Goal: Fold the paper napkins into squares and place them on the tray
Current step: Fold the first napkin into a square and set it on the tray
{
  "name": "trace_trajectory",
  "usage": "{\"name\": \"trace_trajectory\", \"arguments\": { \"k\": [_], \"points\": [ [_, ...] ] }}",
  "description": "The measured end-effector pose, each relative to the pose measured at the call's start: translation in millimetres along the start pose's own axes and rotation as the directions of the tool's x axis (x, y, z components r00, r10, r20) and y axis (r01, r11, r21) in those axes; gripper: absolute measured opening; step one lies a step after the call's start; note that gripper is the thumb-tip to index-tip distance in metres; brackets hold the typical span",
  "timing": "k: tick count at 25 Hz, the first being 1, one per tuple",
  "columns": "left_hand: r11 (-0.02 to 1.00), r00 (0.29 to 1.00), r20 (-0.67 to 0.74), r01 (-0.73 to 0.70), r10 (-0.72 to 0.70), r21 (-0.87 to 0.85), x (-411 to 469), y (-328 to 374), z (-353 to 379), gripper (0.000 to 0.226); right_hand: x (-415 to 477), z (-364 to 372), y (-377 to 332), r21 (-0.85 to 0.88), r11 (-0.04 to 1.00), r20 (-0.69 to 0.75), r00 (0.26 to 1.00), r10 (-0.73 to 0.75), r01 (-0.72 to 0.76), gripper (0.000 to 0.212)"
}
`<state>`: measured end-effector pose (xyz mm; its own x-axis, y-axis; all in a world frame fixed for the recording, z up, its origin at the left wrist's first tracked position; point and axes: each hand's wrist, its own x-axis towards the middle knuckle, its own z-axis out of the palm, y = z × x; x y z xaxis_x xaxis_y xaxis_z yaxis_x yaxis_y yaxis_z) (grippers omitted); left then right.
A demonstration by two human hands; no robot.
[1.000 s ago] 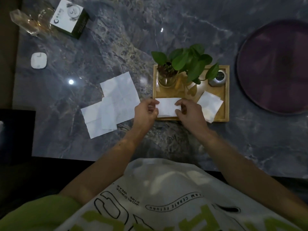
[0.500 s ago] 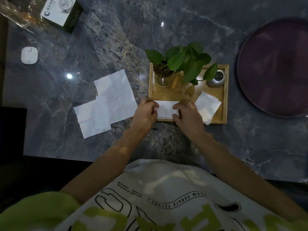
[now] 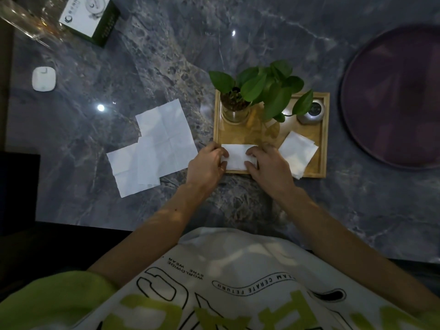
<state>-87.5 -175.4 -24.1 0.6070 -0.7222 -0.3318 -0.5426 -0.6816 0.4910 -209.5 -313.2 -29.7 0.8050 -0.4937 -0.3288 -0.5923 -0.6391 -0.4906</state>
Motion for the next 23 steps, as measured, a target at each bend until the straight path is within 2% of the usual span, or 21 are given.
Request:
{"name": "trace_trajectory", "arguments": {
  "k": [12,14,16,19,23],
  "points": [
    [0.999,0.999,0.029,-0.029,0.03,-0.024,0.1,-9.1,2.8,0.016,1.9,-0.2,-0.6,-0.009,1.0,0.072,0.997,0.004,-0.004,0.028],
    [0.995,0.999,0.02,-0.024,0.026,-0.101,-2.6,-10.6,-0.2,0.019,0.4,-2.6,-2.6,0.017,1.0,0.063,0.998,-0.012,0.011,0.029],
    [0.969,1.0,-0.024,0.003,-0.01,-0.247,-8.5,-12.1,-5.0,0.02,-0.1,-4.3,-5.3,0.063,0.998,0.04,0.999,-0.025,0.022,0.027],
    [0.916,0.991,-0.078,0.07,-0.11,-0.395,-23.4,-24.9,-15.7,0.017,1.3,-4.6,-20.0,0.147,0.988,0.016,0.999,-0.042,0.039,0.023],
    [0.839,0.963,-0.068,0.19,-0.26,-0.51,-38.1,-55.1,-36.2,0.018,7.7,1.7,-51.7,0.191,0.979,0.013,0.997,-0.079,0.075,0.022]
  ]
}}
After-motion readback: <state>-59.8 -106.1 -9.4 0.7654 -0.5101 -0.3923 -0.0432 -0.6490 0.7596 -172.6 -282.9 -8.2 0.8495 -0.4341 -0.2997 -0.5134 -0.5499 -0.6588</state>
